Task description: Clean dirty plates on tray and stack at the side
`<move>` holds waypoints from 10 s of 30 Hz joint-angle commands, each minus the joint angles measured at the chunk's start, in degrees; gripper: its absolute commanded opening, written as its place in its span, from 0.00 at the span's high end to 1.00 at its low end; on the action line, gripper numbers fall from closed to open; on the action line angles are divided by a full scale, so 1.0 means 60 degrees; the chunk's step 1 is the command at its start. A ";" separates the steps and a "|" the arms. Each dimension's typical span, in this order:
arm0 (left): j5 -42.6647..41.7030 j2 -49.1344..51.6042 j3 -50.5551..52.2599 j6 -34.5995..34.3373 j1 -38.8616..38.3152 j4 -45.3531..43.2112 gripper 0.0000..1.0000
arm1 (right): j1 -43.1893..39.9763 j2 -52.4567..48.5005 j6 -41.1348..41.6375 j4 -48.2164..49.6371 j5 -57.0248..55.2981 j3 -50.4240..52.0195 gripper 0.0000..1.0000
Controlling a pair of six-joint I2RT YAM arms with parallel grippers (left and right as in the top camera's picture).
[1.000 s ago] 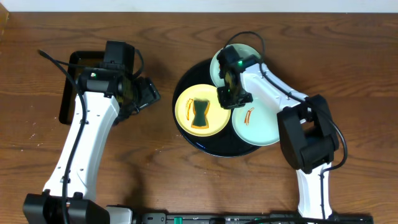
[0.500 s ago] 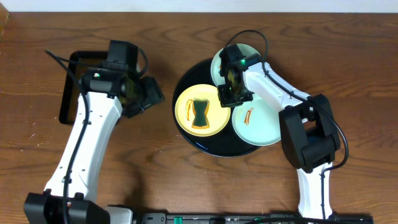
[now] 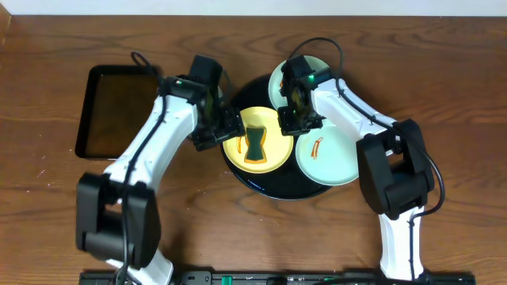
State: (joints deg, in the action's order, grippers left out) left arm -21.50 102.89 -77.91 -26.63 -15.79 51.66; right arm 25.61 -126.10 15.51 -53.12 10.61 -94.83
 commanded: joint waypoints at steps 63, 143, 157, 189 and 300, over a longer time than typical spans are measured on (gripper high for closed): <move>0.1665 0.0783 -0.0036 0.0047 -0.1891 -0.1807 0.93 | 0.0058 -0.0058 0.0197 0.0211 0.0561 -0.0171 0.99; 0.2983 0.2619 -0.0113 -0.1362 -0.1716 -0.3920 0.93 | 0.0058 -0.0058 0.0273 0.0175 0.0492 -0.0171 0.99; 0.7100 0.2524 -0.0120 -0.1217 -0.1217 -0.2186 0.92 | 0.0058 -0.0058 0.0273 0.0171 0.0492 -0.0171 0.99; 0.1701 0.2273 0.0262 -0.1395 -0.1504 -0.1690 0.92 | 0.0058 -0.0058 0.0273 0.0146 0.0492 -0.0171 0.99; 0.2222 0.1814 -0.0525 0.1257 0.6539 -0.2590 0.93 | 0.5311 0.1628 -0.1741 -0.2648 -1.3573 -0.3421 0.99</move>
State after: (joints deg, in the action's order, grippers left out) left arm -8.64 112.29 -81.84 -19.44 23.16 35.77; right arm 56.60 -117.97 5.37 -69.14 -71.33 -114.17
